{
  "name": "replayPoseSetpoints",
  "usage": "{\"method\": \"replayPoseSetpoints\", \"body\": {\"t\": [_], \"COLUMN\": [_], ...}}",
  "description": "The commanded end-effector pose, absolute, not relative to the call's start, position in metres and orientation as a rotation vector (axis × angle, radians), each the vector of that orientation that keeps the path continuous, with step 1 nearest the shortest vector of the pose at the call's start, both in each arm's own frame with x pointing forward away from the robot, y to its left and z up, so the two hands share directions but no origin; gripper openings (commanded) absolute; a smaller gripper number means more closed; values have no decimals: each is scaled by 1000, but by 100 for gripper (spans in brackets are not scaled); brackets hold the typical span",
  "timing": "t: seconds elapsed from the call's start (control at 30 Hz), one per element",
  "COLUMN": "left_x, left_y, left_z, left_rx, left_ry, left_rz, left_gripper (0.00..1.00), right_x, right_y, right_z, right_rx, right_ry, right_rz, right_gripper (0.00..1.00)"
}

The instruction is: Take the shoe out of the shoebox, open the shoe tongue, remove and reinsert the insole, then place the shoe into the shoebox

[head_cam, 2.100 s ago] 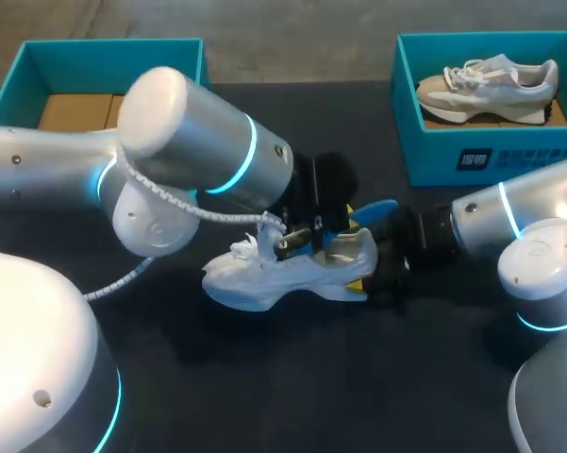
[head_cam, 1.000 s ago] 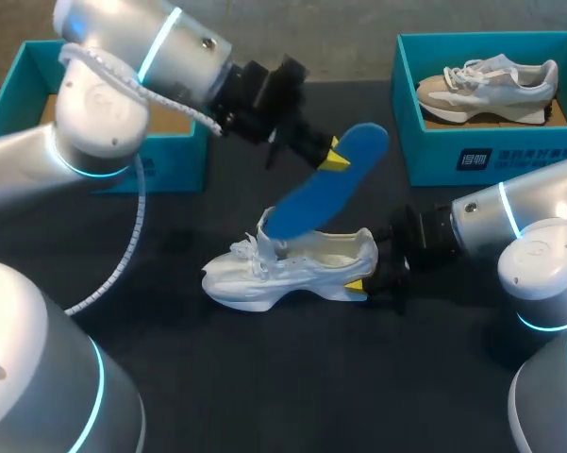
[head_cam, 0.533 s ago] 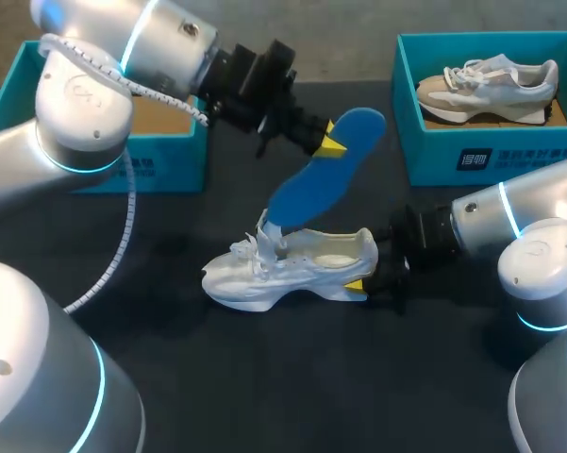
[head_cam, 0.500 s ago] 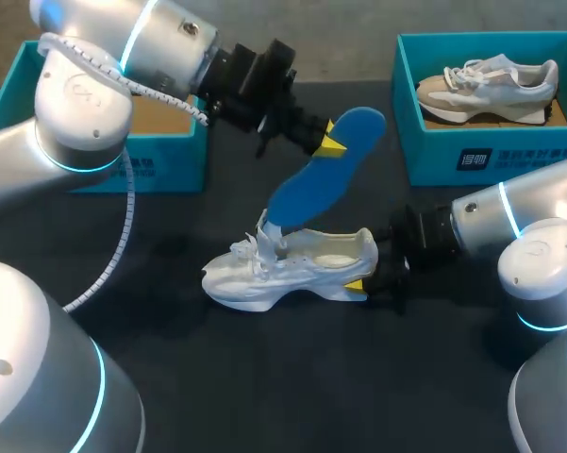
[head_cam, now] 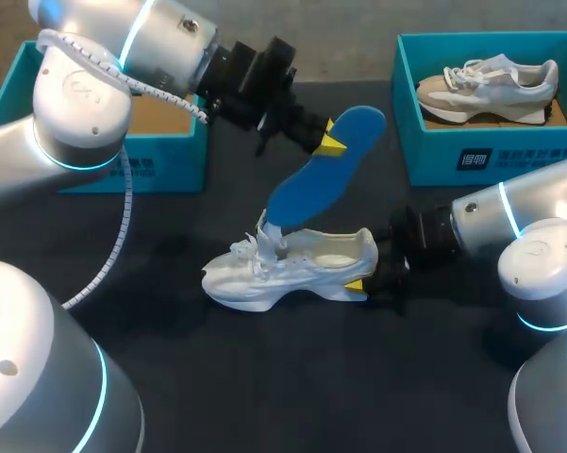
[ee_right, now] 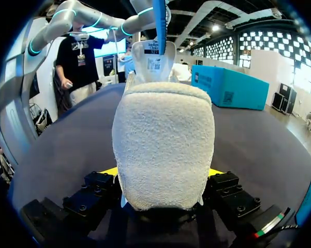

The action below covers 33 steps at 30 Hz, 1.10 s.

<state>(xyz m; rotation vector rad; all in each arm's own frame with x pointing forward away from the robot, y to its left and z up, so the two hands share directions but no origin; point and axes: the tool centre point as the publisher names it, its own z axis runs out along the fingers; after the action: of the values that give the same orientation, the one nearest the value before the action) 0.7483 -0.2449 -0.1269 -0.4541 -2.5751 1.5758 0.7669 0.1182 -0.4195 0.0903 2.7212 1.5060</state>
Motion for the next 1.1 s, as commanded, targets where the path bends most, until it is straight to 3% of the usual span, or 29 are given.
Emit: {"method": "replayPoseSetpoints", "body": {"t": [0.03, 1.1], "left_x": [737, 669], "left_y": [-245, -211], "left_z": [-121, -20], "left_rx": [-368, 393], "left_ry": [-2511, -1879], "left_rz": [1644, 1992], "left_gripper": [0, 0], "right_x": [769, 769], "right_y": [119, 119], "right_z": [-422, -422], "right_rx": [92, 92], "right_ry": [2727, 2727], "right_rz": [1497, 1497], "right_gripper": [0, 0]}}
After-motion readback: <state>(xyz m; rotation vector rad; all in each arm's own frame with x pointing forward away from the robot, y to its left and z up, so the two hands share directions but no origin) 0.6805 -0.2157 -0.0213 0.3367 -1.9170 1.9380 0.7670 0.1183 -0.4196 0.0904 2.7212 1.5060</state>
